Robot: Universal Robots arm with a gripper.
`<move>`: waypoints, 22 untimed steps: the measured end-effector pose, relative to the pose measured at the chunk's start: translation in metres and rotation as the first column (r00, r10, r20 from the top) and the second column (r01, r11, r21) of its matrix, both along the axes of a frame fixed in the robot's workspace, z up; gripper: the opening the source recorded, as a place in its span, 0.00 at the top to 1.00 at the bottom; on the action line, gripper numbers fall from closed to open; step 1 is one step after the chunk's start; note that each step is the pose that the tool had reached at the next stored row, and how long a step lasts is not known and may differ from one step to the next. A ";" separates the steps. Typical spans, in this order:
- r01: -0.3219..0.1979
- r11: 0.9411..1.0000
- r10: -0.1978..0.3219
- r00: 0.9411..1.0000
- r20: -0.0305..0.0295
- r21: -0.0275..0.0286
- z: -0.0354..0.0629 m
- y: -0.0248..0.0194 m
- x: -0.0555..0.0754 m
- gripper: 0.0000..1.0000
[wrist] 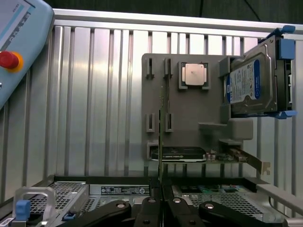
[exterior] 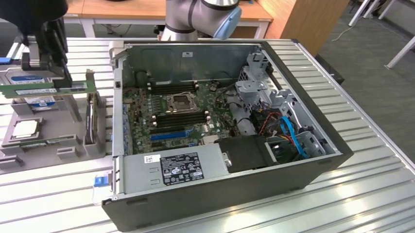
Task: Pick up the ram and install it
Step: 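Pick up the ram and move it above insertion slot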
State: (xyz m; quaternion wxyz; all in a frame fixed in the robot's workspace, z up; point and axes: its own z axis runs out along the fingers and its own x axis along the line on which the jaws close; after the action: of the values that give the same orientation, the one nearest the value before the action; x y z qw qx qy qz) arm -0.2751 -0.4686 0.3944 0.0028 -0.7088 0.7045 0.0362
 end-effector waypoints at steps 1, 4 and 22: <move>0.000 1.000 0.000 1.000 0.000 0.000 0.0001 0.0000 0.002 0.88; 0.000 1.000 0.000 1.000 -0.001 0.000 0.0000 0.0000 0.009 0.88; 0.000 1.000 0.000 1.000 -0.008 0.000 0.0000 0.0000 0.049 0.88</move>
State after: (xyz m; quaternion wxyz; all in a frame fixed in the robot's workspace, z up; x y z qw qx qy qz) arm -0.2262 -0.4686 0.3944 0.0000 -0.7086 0.7045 0.0391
